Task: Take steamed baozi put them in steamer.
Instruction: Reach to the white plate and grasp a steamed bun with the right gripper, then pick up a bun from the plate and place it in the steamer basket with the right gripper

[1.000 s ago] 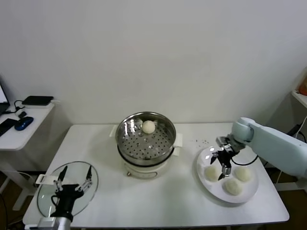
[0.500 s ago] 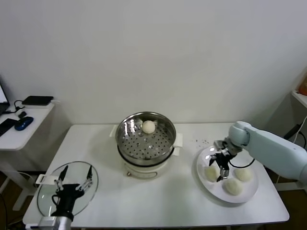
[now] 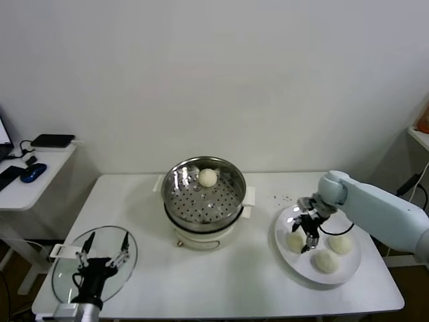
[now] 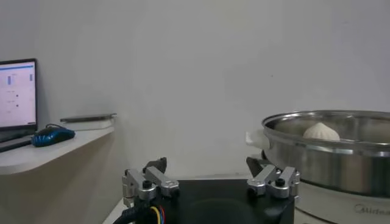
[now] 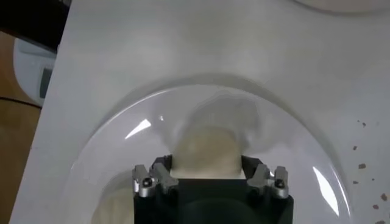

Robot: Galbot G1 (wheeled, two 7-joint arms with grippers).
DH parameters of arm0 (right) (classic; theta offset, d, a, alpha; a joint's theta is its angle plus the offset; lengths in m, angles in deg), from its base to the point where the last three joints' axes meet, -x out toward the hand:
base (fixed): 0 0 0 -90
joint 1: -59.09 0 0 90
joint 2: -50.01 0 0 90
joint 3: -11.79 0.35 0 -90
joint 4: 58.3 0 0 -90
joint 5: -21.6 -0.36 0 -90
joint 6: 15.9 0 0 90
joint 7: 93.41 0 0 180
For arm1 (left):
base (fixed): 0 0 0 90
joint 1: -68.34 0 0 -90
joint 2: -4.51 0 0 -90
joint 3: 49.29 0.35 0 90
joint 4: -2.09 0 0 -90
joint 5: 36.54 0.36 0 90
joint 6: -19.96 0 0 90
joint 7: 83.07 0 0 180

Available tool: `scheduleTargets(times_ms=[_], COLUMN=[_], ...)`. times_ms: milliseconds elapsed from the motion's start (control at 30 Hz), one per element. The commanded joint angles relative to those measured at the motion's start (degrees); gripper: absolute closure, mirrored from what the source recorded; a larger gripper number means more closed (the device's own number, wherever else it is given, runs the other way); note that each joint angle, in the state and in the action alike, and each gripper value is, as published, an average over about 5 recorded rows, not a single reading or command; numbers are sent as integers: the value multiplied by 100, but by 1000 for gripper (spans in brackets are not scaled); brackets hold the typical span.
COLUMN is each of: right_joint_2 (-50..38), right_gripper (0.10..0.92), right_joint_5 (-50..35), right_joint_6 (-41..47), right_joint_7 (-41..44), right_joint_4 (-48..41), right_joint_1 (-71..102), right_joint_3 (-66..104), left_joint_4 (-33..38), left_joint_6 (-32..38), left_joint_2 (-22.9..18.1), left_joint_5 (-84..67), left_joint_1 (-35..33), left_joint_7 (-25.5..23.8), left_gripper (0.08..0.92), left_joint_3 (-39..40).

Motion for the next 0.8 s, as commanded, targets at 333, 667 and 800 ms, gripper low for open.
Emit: scheduleTargets(times_ms=[333,667,800], right_joint_2=[-124,-19,239], right_gripper=[386,382,381], right_joint_5=[-428,-1747,-2363], right_joint_6=[46,323,449], right_joint_7=[56,141,185], right_joint_4=[150,246,223], right_joint_1=[-519,-2306,-3073], right_joint_3=[-182,-1331,-1884], left_joint_4=[18,59,87], left_joint_6=[-8,-15,-25], left_joint_2=[-3,-1,2], left_joint_5=[-11,-22,-16], left_joint_1=[3,7,21], left_joint_7=[2,3,3], left_gripper=[177,177,177], left_joint_3=[-12,-9,7])
